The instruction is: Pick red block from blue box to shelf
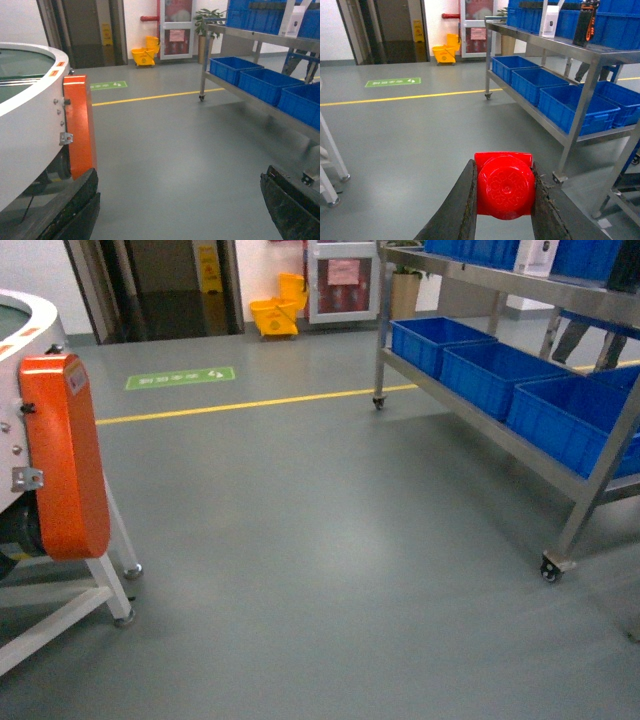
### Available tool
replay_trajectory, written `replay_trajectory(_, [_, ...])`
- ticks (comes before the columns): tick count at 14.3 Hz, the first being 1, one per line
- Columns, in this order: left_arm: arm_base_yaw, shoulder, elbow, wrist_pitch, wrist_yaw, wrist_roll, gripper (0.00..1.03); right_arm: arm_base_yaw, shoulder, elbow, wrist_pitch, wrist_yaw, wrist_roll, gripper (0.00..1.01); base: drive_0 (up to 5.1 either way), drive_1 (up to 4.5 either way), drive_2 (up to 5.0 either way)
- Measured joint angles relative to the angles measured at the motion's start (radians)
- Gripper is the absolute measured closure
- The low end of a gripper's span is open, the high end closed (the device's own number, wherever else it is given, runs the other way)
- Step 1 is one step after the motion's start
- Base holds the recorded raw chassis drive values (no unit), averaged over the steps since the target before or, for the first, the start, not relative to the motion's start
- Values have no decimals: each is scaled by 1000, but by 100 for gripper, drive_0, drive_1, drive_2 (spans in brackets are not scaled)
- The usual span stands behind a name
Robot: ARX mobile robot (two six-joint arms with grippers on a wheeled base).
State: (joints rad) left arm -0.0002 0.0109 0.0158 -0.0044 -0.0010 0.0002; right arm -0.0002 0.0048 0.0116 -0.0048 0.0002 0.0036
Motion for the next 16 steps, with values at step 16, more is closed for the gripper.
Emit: replay_trajectory(16, [0,0,0,0,0,0,5,0,0,0,0,0,0,80,-147,-147,-147])
